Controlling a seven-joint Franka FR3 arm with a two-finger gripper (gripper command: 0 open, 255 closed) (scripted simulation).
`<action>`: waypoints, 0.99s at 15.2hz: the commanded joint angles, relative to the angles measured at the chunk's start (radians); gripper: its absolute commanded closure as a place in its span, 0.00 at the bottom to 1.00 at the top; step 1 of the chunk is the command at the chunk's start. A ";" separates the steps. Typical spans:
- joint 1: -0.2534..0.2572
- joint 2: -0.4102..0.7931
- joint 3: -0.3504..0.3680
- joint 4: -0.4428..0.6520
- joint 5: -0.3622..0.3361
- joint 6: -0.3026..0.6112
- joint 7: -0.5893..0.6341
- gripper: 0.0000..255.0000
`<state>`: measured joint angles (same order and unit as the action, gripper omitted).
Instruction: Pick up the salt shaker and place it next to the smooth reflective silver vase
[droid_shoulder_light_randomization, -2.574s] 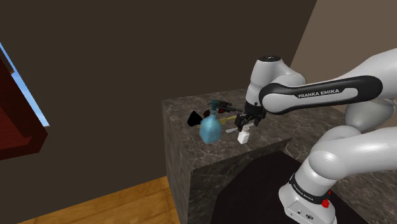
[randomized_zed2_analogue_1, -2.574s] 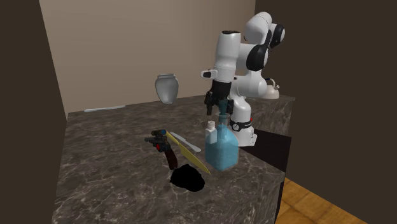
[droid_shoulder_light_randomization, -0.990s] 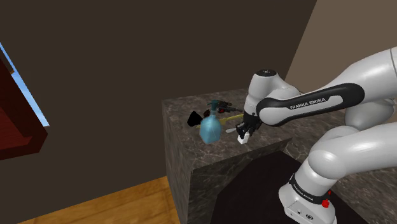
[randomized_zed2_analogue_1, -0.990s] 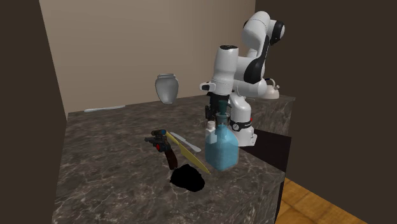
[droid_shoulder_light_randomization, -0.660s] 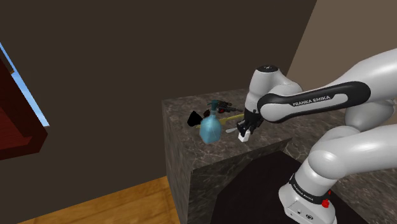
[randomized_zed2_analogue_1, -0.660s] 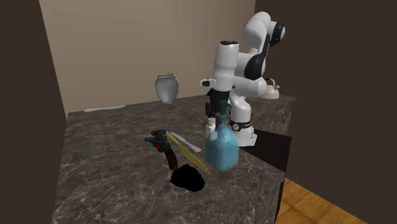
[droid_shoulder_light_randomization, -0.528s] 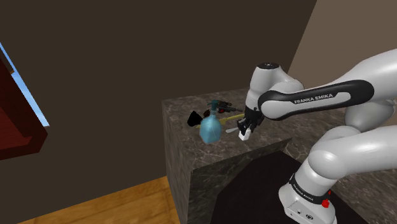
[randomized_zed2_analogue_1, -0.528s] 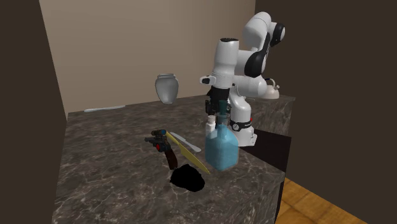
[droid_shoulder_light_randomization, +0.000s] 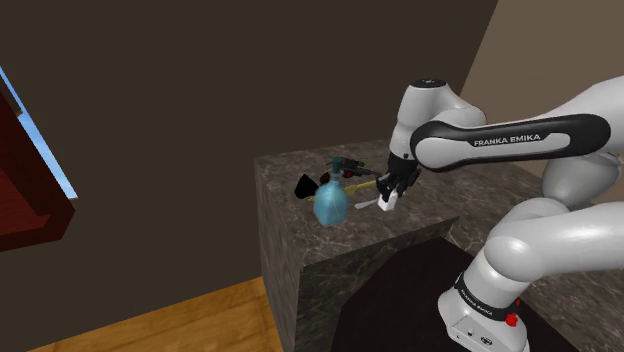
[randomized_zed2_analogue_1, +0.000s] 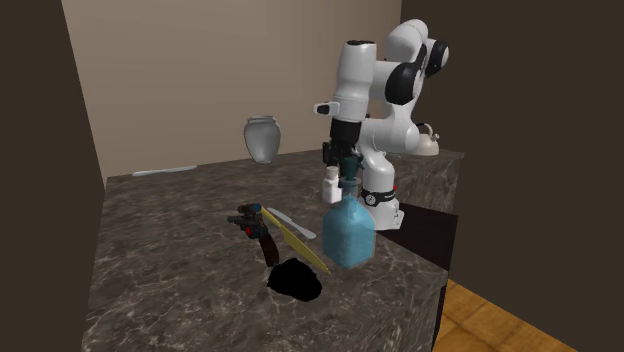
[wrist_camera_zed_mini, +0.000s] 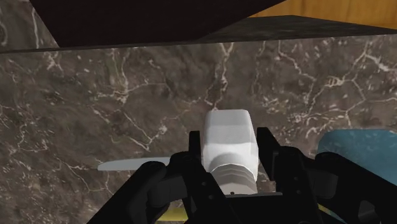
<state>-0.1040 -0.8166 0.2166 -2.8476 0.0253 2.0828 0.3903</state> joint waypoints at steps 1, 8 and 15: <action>0.000 -0.013 -0.004 0.021 -0.001 -0.035 -0.003 1.00; -0.003 -0.040 -0.017 0.102 -0.008 -0.142 -0.015 1.00; -0.008 -0.051 -0.028 0.190 -0.015 -0.240 -0.025 1.00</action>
<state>-0.1119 -0.8674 0.1884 -2.6699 0.0099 1.8560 0.3650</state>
